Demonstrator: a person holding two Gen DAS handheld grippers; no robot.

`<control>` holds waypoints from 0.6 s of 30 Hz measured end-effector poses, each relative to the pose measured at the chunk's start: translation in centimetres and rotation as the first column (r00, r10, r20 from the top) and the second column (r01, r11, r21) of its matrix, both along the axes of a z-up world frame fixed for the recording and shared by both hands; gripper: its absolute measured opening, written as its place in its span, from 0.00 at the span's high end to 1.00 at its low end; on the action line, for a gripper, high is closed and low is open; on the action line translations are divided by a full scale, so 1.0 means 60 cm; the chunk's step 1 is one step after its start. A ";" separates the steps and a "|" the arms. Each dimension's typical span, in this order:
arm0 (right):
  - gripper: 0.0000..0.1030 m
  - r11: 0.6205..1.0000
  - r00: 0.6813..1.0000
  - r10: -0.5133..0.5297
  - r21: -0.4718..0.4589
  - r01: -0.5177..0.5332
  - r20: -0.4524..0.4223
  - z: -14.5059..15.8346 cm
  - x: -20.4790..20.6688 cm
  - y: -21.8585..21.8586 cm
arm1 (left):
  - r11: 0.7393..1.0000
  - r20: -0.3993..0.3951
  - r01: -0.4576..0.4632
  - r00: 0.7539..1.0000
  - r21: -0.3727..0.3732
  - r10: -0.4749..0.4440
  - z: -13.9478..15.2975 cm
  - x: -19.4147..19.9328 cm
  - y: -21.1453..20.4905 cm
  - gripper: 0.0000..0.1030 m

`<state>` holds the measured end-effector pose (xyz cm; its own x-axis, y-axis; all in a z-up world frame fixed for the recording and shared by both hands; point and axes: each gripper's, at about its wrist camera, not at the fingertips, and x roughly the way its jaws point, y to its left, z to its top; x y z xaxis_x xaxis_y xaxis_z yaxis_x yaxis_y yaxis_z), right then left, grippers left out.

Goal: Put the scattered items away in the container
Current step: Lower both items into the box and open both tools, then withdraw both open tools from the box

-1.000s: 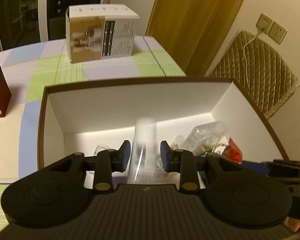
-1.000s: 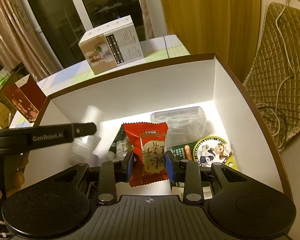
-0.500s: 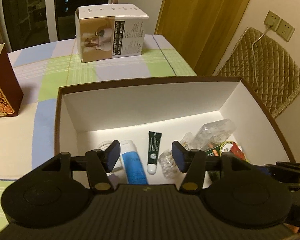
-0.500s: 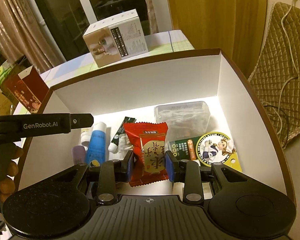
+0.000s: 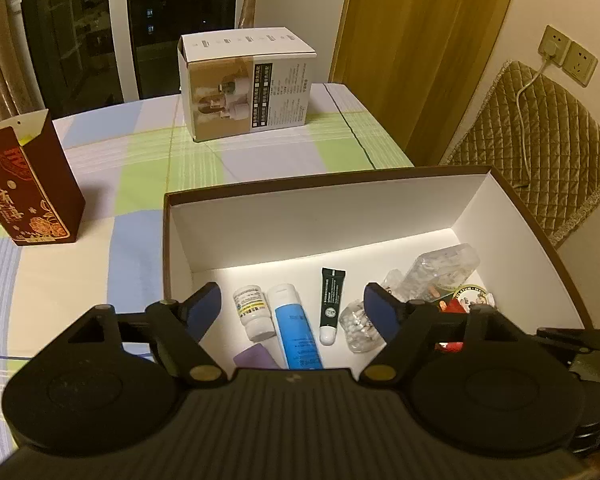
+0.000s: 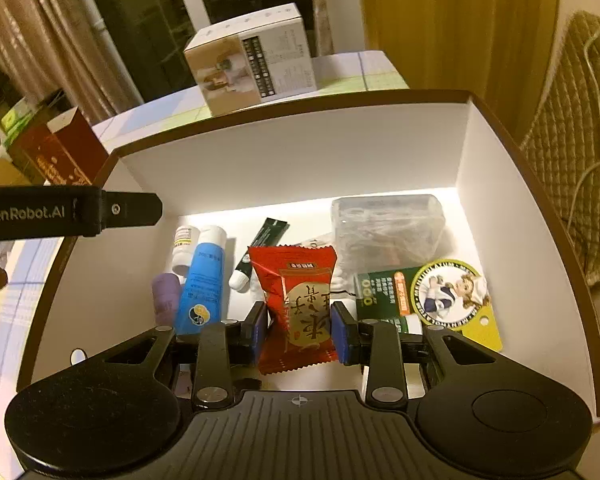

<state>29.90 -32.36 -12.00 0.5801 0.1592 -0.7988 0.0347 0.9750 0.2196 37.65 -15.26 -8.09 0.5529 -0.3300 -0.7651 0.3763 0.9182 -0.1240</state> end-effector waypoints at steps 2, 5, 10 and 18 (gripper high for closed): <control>0.00 0.999 0.999 -0.015 -0.029 0.016 0.034 0.005 -0.005 0.004 | 1.000 -0.003 -0.006 1.000 -0.009 0.006 0.001 0.000 0.003 0.24; 0.00 1.000 0.996 -0.003 -0.016 0.005 0.088 0.018 -0.010 0.002 | 1.000 0.002 -0.011 1.000 -0.021 0.011 0.005 0.000 0.007 0.23; 0.00 0.998 0.994 -0.066 0.000 0.066 0.089 0.019 -0.012 -0.015 | 0.999 0.013 -0.028 1.000 -0.022 0.028 0.013 -0.002 0.011 0.18; 0.00 0.998 0.997 -0.046 -0.044 0.048 0.059 0.021 -0.010 -0.016 | 0.999 0.014 -0.044 0.999 0.000 0.044 0.013 -0.006 0.010 0.15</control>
<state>29.29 -33.32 -10.74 0.6315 0.0949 -0.7696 0.0693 0.9816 0.1780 37.26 -14.67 -7.28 0.5774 -0.3052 -0.7573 0.3376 0.9337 -0.1189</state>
